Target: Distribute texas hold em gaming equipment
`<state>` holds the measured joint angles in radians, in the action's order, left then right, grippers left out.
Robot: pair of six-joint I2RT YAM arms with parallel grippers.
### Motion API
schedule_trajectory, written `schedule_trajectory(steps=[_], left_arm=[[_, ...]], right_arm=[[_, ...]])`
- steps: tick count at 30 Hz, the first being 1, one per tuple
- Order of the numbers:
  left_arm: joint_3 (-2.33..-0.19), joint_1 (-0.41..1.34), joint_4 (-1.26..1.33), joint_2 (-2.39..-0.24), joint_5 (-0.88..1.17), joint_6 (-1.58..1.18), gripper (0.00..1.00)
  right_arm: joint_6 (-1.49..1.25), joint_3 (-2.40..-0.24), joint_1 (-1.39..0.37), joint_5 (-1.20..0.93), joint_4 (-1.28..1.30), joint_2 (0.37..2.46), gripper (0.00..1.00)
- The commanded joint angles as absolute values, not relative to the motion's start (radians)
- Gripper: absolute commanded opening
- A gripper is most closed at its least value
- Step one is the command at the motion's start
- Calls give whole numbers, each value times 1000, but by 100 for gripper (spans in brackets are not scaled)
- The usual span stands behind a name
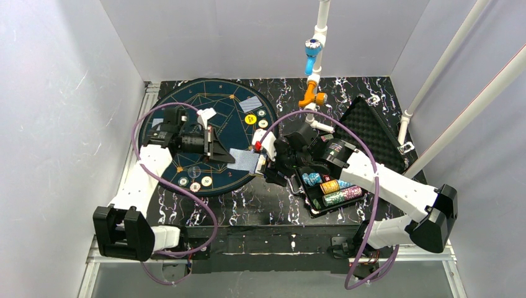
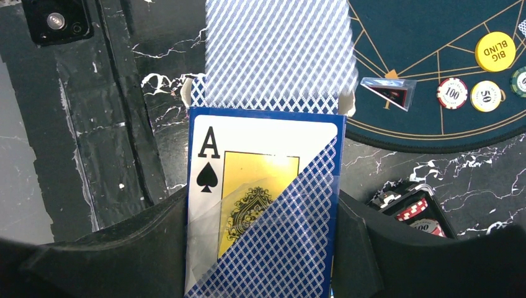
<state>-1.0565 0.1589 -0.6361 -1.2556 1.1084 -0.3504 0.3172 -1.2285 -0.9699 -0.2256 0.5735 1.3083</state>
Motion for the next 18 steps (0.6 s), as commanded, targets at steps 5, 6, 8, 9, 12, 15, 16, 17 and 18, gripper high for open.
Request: schedule_trajectory(steps=[5, 6, 8, 9, 12, 15, 16, 17, 18], left_arm=[[-1165, -50, -1016, -1377, 1034, 64, 0], [-1159, -54, -1022, -1396, 1027, 82, 0], [-1132, -54, -1003, -1420, 1002, 84, 0], [-1112, -54, -980, -1435, 991, 73, 0], [-1055, -54, -905, -1473, 932, 31, 0], [-1031, -54, -846, -1538, 893, 8, 0], [-1030, -54, -838, -1562, 888, 8, 0], [-1030, -54, -827, -1585, 882, 8, 0], [-1031, -53, -817, -1602, 870, 8, 0]], right_arm=[[330, -1226, -974, -210, 521, 1249, 1], [330, -1226, -974, -210, 519, 1249, 1], [330, -1224, -974, -210, 515, 1249, 1], [330, -1224, -974, -209, 514, 1250, 1], [332, -1227, -974, -209, 515, 1250, 1], [333, -1225, -974, -207, 517, 1252, 1], [334, -1224, -974, -206, 517, 1252, 1], [334, -1223, -974, -206, 517, 1252, 1], [336, -1221, -974, -204, 517, 1253, 1]])
